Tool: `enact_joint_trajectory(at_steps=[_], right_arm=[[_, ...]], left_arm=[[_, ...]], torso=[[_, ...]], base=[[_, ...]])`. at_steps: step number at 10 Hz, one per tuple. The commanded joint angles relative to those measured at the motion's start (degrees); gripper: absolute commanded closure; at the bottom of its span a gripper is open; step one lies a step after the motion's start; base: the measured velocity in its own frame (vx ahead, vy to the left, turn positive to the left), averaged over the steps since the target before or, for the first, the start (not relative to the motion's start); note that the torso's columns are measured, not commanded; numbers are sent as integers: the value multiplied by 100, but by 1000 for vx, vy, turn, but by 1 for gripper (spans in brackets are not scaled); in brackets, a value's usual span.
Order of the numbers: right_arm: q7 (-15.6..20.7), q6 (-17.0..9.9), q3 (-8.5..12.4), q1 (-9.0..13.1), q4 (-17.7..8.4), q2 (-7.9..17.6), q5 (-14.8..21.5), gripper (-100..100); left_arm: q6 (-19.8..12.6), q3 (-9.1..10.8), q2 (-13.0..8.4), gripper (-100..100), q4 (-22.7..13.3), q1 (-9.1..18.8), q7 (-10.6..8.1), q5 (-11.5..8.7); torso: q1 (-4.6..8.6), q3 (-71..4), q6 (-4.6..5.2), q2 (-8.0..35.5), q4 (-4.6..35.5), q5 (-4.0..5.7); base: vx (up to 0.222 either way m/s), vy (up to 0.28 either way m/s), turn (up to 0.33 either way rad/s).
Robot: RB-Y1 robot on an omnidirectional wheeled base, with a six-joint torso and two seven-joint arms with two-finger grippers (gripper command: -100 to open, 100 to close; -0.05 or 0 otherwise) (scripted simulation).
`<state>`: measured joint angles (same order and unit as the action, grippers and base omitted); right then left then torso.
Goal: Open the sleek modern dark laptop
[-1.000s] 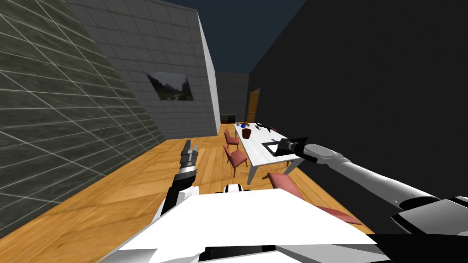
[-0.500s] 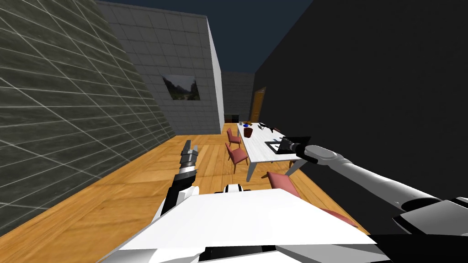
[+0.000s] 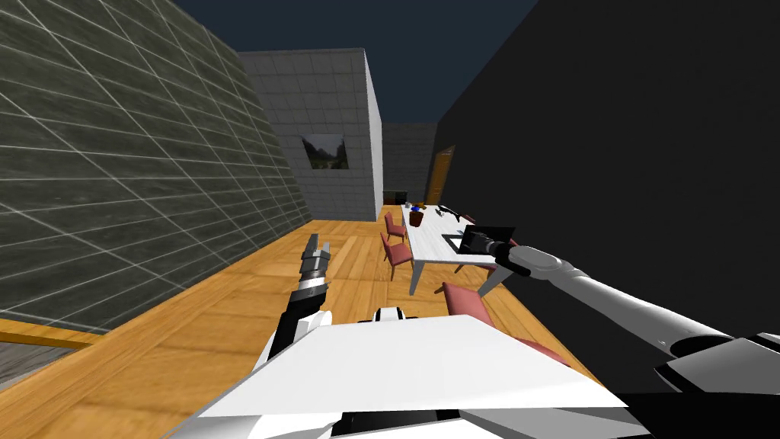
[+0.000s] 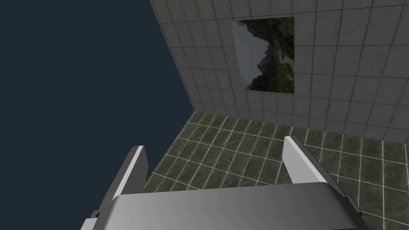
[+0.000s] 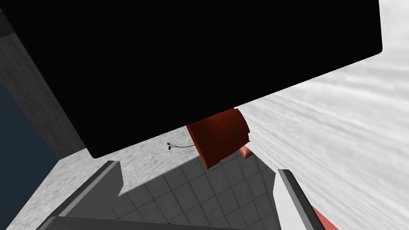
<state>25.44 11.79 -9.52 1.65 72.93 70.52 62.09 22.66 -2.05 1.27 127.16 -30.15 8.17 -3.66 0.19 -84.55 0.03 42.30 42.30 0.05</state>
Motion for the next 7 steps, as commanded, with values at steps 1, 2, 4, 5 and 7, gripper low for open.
enact_joint_trajectory(at_steps=[1,2,4,5,7], right_arm=[[153,-349,2,-92,-88,-47,221,-100],[216,-476,2,-118,-138,-69,310,-100],[348,-732,9,-171,-253,-111,494,-100],[416,-861,18,-198,-321,-130,586,-100],[555,-1114,49,-254,-482,-163,769,-100]], left_arm=[[0,0,0,0,0,0,0,0],[0,0,0,0,0,0,0,0],[0,0,0,0,0,1,0,0],[0,0,0,0,0,0,0,0],[0,1,-1,0,0,-1,0,0]], torso=[[-7,-3,-2,-5,-2,1],[-21,0,-5,2,-1,-5],[-21,3,-3,4,1,-6],[-14,-4,-2,-5,-2,-3],[-2,-8,-2,-13,-4,1]], base=[[-278,-115,283],[-323,-100,315],[-301,-108,313],[-294,-133,299],[-277,-139,293]])
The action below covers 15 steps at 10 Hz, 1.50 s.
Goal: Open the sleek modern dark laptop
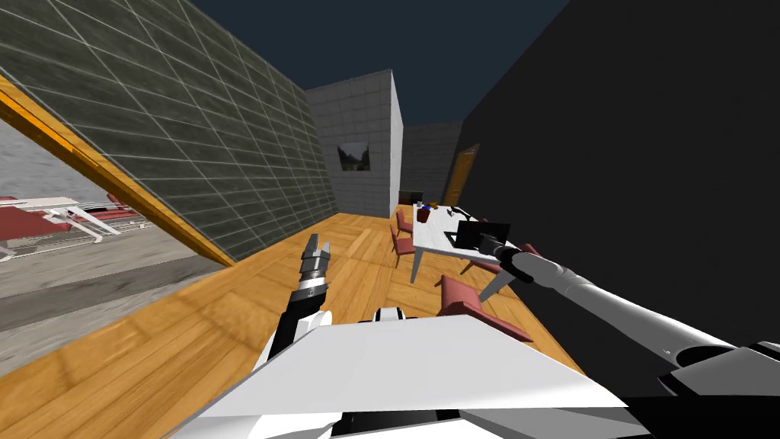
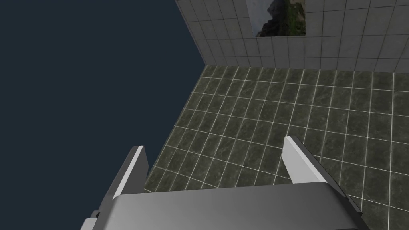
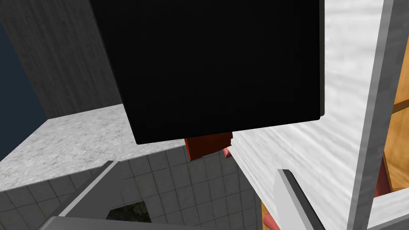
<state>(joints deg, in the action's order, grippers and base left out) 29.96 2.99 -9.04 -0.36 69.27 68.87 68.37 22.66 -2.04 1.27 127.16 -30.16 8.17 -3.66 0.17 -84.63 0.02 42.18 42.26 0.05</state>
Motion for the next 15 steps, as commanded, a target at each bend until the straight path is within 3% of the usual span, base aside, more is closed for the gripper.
enact_joint_trajectory(at_steps=[1,6,8,13,15], right_arm=[[103,-234,1,-54,-116,2,141,-100],[386,-707,121,-169,-542,-45,485,-100],[386,-707,121,-169,-542,-45,485,-100],[665,-1119,310,-286,-1087,-62,788,-100],[665,-1119,310,-286,-1087,-62,738,-100]], left_arm=[[0,0,0,0,0,0,0,0],[0,0,0,0,0,-2,0,0],[0,1,0,0,0,-4,0,0],[0,1,-1,0,0,-3,0,0],[0,1,0,0,0,-4,0,0]], torso=[[-12,1,-3,2,0,-3],[-13,7,-4,11,4,-5],[-13,6,7,9,3,-4],[-11,15,1,24,7,-4],[-23,3,3,3,1,-5]], base=[[-168,-67,107],[-147,-78,258],[-98,-61,13],[-117,-105,246],[-76,-66,75]])
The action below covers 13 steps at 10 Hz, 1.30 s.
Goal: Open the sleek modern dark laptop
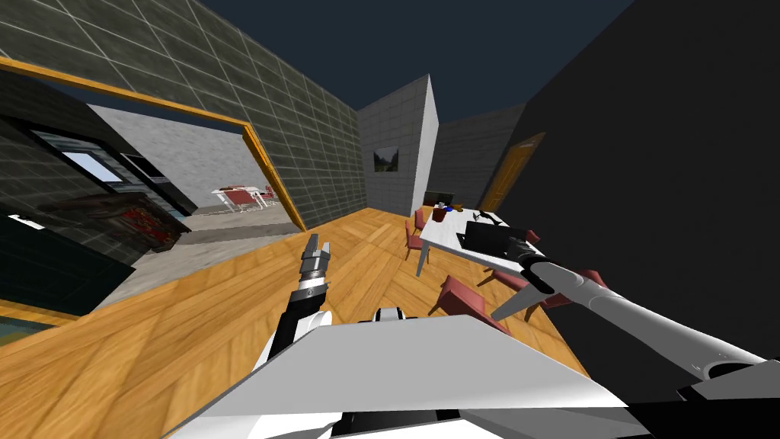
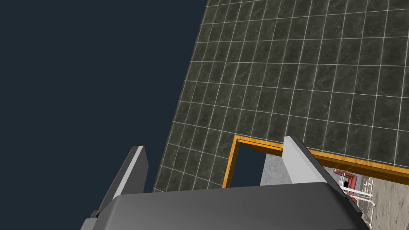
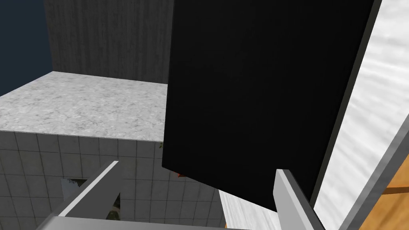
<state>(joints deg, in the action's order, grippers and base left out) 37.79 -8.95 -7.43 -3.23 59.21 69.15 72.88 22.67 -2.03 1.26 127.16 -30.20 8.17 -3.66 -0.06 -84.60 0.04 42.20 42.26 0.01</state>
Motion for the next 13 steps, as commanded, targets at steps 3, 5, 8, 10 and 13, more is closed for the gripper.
enact_joint_trajectory(at_steps=[3,5,8,10,13], right_arm=[[-50,-18,202,-28,-227,-90,405,-100],[17,-105,258,-57,-373,-88,471,-100],[202,-342,421,-139,-800,-80,649,-100],[202,-342,421,-139,-800,-80,649,-100],[312,-481,522,-189,-1061,-75,752,-100]], left_arm=[[0,-1,0,0,1,-1,0,0],[0,0,0,0,0,0,0,0],[0,0,-1,0,0,0,0,0],[0,1,0,0,0,-1,0,0],[0,0,0,0,0,-2,0,0]], torso=[[7,-6,-12,-3,-3,-2],[20,13,-6,24,7,4],[24,5,-6,10,3,3],[-3,2,6,5,2,-3],[0,-4,-6,-3,-1,-3]], base=[[-24,-38,104],[-78,-82,190],[-119,-132,286],[-76,-72,3],[-40,-55,162]])
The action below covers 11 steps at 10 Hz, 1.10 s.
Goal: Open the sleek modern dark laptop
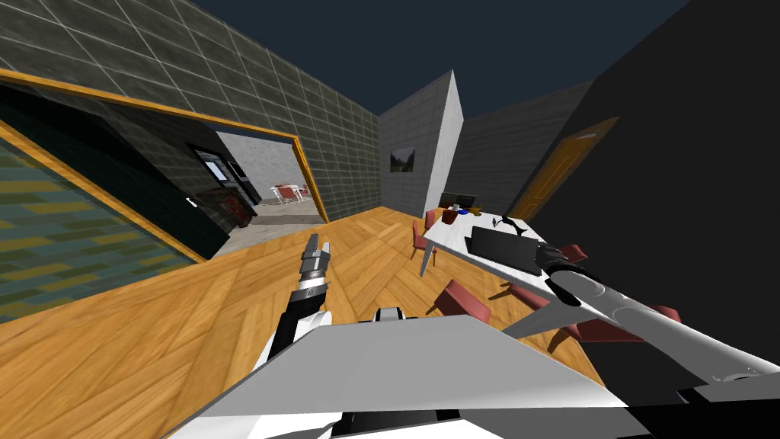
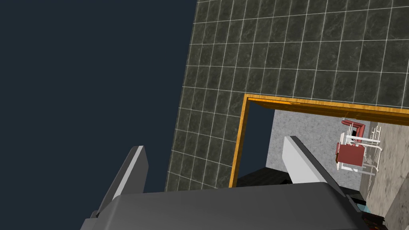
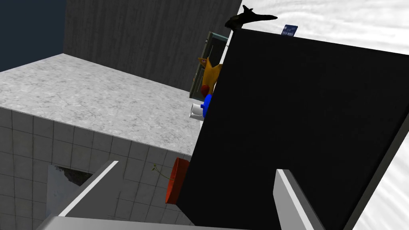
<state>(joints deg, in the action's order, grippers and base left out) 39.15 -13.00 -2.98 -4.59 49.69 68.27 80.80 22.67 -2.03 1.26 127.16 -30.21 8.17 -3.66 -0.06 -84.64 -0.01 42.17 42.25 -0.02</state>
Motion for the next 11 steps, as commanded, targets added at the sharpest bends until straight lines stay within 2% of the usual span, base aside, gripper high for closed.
enact_joint_trajectory(at_steps=[1,2,3,5,6,7,9,10,11], right_arm=[[176,-75,77,-52,-108,13,-70,-100],[176,-75,77,-52,-108,13,-40,-100],[226,-138,123,-75,-227,15,7,-100],[226,-138,123,-75,-227,15,7,-100],[315,-249,204,-118,-437,17,88,-100],[352,-297,236,-136,-523,17,122,-100],[352,-297,236,-136,-523,17,122,-100],[411,-374,285,-165,-655,16,178,-100],[411,-374,285,-165,-655,16,178,-100]], left_arm=[[0,0,0,0,0,0,0,0],[0,0,0,0,0,0,0,0],[0,0,0,0,0,0,0,0],[0,0,0,0,0,0,0,0],[0,0,0,0,0,-1,0,0],[0,0,0,0,0,1,0,0],[0,1,-1,0,-1,0,0,0],[0,1,0,0,0,-1,0,0],[0,0,0,0,0,0,0,0]], torso=[[11,8,0,12,4,3],[12,12,5,17,5,5],[3,10,5,14,5,2],[6,9,4,13,4,2],[-3,4,4,4,2,0],[15,11,-4,19,5,3],[9,12,7,15,6,5],[-12,-4,5,-9,-2,-2],[-5,-4,-5,-5,-2,-3]], base=[[-50,-64,88],[-37,-38,-17],[-59,-58,162],[-40,-42,46],[-82,-81,212],[-142,-128,322],[-62,-57,44],[-44,-45,154],[-47,-53,135]])
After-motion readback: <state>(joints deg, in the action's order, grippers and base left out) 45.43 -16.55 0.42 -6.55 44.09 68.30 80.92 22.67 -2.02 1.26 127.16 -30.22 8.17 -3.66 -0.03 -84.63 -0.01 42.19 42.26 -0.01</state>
